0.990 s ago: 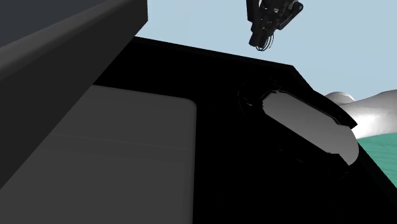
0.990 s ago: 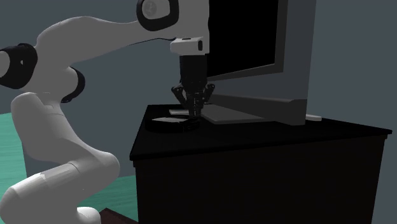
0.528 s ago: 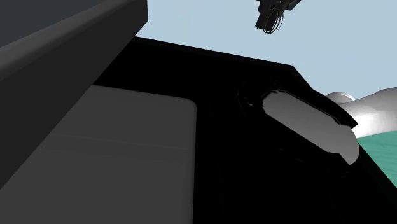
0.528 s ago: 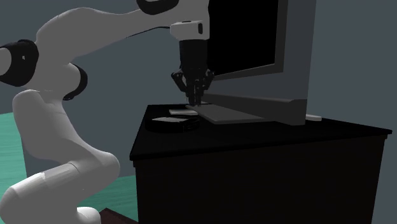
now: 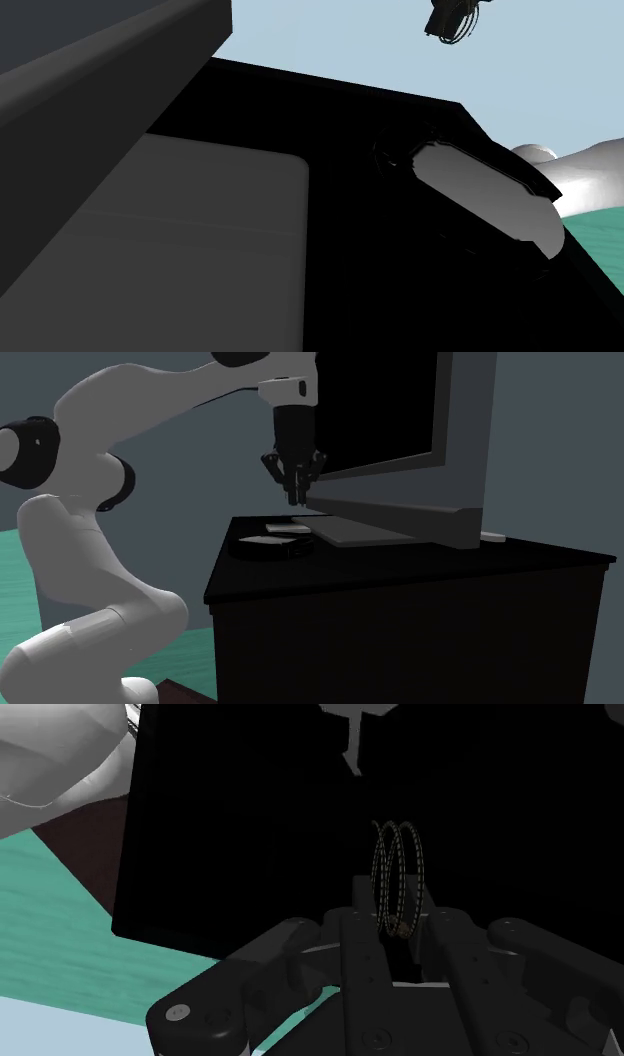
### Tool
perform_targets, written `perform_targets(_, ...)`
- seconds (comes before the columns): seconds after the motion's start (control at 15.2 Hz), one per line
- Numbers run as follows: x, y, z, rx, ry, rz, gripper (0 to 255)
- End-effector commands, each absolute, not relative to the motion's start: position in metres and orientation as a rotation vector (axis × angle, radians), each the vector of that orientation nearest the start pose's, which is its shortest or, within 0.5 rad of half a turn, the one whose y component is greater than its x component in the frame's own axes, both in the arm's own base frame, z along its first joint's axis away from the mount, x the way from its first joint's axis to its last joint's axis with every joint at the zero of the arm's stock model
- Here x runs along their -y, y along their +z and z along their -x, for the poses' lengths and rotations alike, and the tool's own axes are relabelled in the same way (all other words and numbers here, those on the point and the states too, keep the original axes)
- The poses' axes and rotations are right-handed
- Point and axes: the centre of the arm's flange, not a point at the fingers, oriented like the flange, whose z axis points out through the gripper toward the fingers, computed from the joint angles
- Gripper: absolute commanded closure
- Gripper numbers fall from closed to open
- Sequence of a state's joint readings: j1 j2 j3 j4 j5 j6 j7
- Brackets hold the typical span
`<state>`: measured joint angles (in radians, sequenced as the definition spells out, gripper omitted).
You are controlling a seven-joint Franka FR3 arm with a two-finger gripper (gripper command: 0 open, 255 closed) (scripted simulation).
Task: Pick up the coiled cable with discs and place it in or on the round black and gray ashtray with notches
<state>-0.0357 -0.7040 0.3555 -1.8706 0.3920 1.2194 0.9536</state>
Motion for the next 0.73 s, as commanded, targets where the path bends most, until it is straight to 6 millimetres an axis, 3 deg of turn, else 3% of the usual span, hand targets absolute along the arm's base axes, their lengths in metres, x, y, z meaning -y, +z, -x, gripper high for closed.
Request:
perform_targets(0.0, -0.223, 0.730, -0.217, -0.855, 0.113, 2.898, 255)
perform_targets(0.53, -0.284, 0.727, -0.131, -0.855, 0.113, 2.898, 255)
perform_targets(0.66, -0.288, 0.722, -0.125, -0.855, 0.113, 2.898, 255)
